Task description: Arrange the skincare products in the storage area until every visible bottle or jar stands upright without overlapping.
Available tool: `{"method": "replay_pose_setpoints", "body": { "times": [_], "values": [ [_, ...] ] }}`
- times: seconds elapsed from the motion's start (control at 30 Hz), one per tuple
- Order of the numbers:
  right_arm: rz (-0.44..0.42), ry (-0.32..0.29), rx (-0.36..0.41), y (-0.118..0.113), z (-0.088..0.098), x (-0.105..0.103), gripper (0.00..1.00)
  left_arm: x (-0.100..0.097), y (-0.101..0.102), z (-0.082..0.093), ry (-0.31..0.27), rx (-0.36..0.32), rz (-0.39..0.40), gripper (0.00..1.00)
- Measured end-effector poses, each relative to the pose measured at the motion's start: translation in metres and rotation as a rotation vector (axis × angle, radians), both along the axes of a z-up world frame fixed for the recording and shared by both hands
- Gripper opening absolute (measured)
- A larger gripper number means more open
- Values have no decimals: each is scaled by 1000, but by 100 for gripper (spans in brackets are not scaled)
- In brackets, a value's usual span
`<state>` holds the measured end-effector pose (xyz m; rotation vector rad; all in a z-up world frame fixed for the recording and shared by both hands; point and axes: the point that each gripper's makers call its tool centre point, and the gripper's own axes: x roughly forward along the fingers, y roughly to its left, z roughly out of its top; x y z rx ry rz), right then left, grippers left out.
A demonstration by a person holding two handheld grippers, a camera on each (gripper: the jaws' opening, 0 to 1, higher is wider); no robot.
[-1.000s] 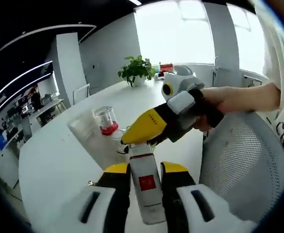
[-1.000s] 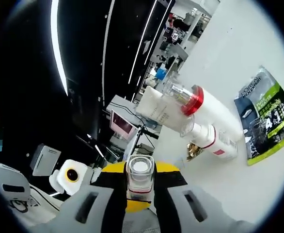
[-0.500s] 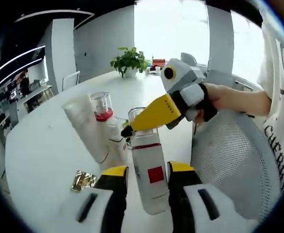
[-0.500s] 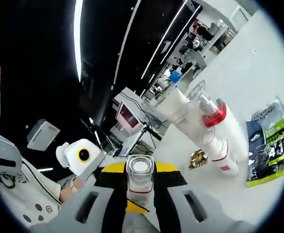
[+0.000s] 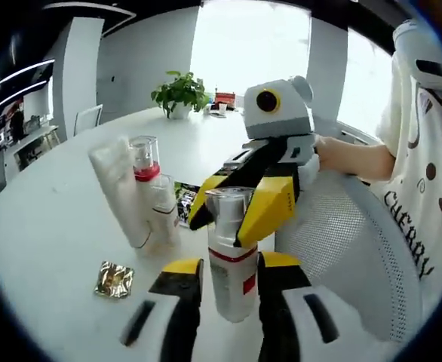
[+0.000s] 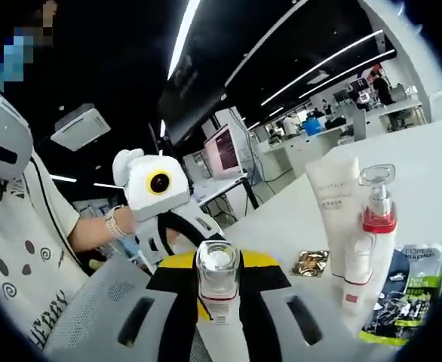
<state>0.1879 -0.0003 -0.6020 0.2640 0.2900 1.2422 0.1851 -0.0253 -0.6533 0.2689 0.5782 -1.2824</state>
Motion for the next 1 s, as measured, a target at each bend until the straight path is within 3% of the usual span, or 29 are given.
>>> {"method": "replay_pose_setpoints", "body": {
  "times": [0.27,0.53,0.87,0.93,1.0],
  "values": [
    [42,-58,-97,3,-13,-3,19,-8,-6,-14,15,42,-42,27],
    [34,-65,-137,-1,-20,1,20,-12,-13,-19,20,52,-43,25],
    [-82,-29,-121,-11,-21,19,20,6,-19,-16,2,-15,62,24],
    [-126,-12,-123,-15,-22,25,21,11,-20,-16,0,-30,94,24],
    [-171,39,-121,-21,-26,31,21,21,-19,-18,-42,-16,125,24]
  ]
}}
